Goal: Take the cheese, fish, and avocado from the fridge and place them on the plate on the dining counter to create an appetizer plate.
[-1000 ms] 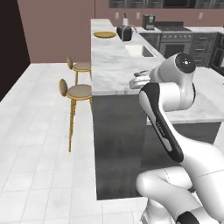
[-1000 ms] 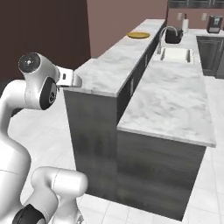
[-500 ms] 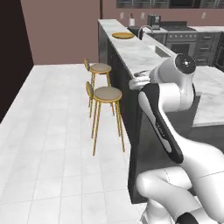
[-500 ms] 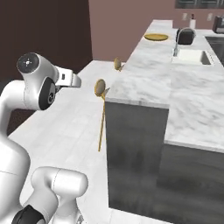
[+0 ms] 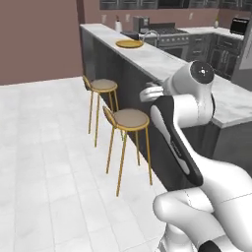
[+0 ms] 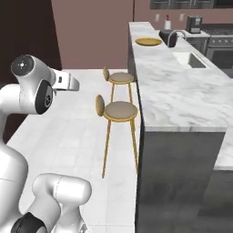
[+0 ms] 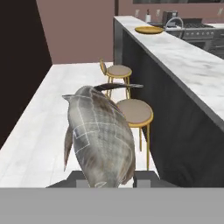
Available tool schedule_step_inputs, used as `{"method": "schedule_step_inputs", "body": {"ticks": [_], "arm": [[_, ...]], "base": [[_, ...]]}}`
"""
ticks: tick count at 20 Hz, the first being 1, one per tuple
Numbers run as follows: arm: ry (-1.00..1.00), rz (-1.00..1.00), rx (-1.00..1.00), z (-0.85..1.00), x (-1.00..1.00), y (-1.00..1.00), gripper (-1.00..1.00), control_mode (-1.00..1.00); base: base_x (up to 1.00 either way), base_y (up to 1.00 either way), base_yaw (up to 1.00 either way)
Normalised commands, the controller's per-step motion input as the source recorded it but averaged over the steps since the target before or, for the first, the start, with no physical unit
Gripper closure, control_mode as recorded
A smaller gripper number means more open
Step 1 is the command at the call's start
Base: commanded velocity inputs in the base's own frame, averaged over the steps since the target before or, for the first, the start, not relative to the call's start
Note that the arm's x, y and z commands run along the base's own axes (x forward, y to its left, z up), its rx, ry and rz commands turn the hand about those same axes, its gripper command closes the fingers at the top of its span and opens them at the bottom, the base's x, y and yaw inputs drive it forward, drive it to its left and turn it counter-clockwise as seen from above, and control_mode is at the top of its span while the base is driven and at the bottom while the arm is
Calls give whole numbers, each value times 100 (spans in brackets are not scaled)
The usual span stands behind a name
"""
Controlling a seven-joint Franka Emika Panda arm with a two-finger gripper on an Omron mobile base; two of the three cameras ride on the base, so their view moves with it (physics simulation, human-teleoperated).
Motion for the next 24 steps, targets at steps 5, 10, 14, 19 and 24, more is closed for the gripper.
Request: {"method": "schedule_step_inputs", "body": {"ticks": [5, 10, 14, 19, 24], "arm": [[0, 0, 0, 0, 0, 0, 100, 100], [0, 0, 0, 0, 0, 0, 100, 100], [0, 0, 0, 0, 0, 0, 100, 100], [0, 0, 0, 0, 0, 0, 100, 100], [0, 0, 0, 0, 0, 0, 100, 100]], "base": [[77, 71, -55], [61, 100, -47], [31, 100, -40], [36, 100, -40], [57, 100, -42]]}}
